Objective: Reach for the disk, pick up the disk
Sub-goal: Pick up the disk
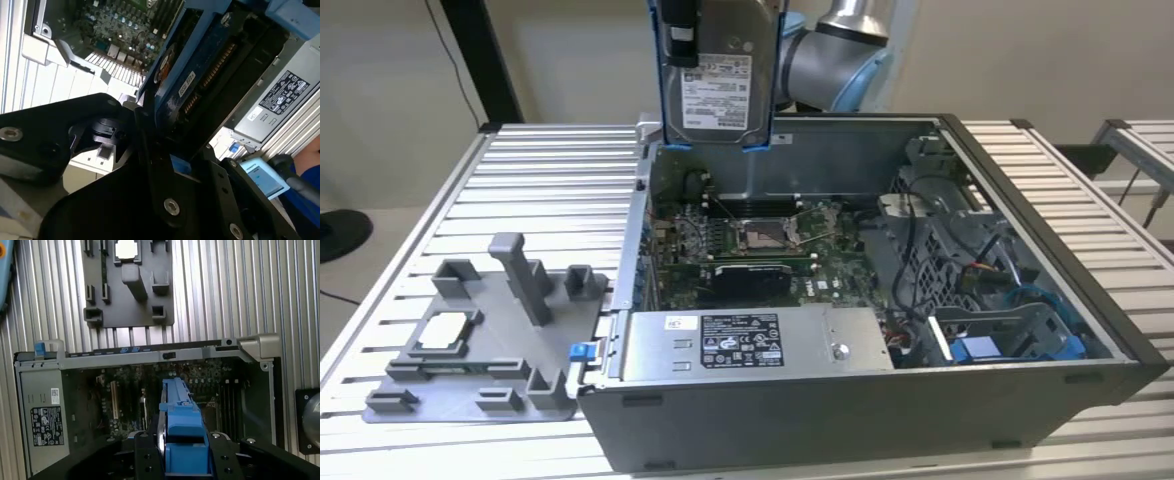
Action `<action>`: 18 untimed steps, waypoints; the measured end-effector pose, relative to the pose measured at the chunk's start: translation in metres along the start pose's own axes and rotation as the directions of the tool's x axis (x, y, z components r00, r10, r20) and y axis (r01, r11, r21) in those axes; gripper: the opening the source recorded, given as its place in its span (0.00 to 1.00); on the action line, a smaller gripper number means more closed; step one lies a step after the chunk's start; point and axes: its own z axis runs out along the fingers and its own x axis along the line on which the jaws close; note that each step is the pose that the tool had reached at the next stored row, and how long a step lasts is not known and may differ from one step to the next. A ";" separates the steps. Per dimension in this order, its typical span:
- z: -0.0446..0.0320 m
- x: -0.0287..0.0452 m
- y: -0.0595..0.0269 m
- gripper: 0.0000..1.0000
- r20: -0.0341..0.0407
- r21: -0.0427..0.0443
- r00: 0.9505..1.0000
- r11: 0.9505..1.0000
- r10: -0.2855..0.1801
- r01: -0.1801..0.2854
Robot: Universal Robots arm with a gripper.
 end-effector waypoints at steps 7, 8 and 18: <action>-0.0007 -0.0025 -0.0230 0.00 0.000 0.000 1.000 1.000 0.000 0.000; -0.0008 -0.0029 -0.0267 0.00 0.000 0.000 1.000 1.000 -0.001 0.001; -0.0018 -0.0065 -0.0606 0.00 0.000 0.000 1.000 1.000 -0.001 0.001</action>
